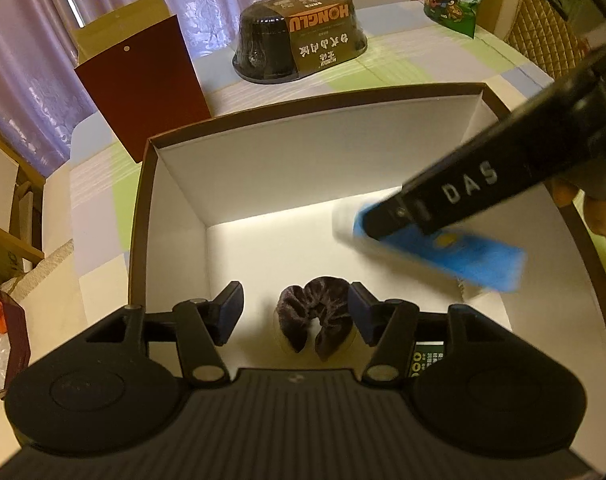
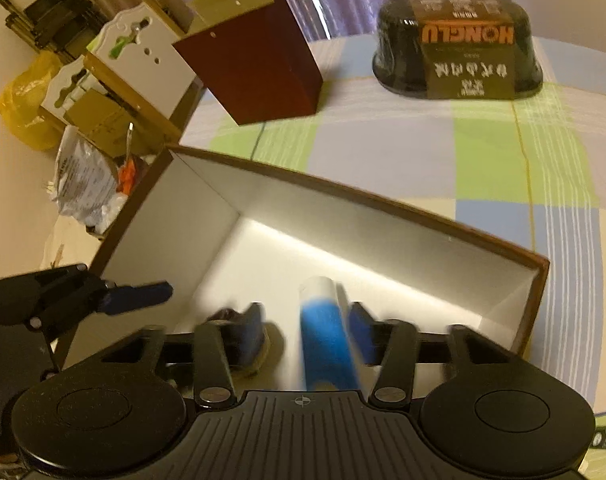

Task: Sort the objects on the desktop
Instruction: 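Release scrunchie into box with left gripper while right gripper releases tube inside, then withdraw both open grippers up and out of the box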

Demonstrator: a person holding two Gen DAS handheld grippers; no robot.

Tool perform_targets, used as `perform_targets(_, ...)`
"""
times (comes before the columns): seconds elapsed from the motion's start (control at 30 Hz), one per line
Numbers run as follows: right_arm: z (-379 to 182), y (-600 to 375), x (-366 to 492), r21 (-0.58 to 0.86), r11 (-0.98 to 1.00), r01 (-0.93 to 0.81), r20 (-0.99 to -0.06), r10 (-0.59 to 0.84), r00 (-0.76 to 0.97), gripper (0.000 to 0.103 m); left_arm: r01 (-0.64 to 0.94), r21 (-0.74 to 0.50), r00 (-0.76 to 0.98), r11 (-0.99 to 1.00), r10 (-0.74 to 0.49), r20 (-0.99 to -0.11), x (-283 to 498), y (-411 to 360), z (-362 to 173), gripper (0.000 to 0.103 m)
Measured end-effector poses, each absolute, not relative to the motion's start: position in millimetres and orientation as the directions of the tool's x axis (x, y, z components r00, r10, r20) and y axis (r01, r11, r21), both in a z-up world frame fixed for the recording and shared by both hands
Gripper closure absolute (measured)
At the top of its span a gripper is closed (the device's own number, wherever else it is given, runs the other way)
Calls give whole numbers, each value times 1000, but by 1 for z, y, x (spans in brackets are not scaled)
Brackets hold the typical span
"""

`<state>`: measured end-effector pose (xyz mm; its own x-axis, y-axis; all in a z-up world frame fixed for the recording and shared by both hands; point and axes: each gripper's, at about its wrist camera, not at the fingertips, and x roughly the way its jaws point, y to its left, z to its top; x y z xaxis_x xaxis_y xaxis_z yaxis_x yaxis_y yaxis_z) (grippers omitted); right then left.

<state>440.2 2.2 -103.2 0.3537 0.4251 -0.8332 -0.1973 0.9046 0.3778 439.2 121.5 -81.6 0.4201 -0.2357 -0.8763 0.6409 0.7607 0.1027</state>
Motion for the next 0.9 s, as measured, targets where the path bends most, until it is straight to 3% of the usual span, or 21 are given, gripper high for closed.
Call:
perform_targets(0.57, -81, 11, 416, 214, 900, -380, -866, 355, 353, 36, 630, 125, 432, 767, -212, -877, 421, 132, -75, 39)
perform_targets(0.9, -71, 15, 393, 119, 858, -499, -878, 326, 351, 36, 627, 134, 452, 768, -218, -865, 401, 139, -59, 25)
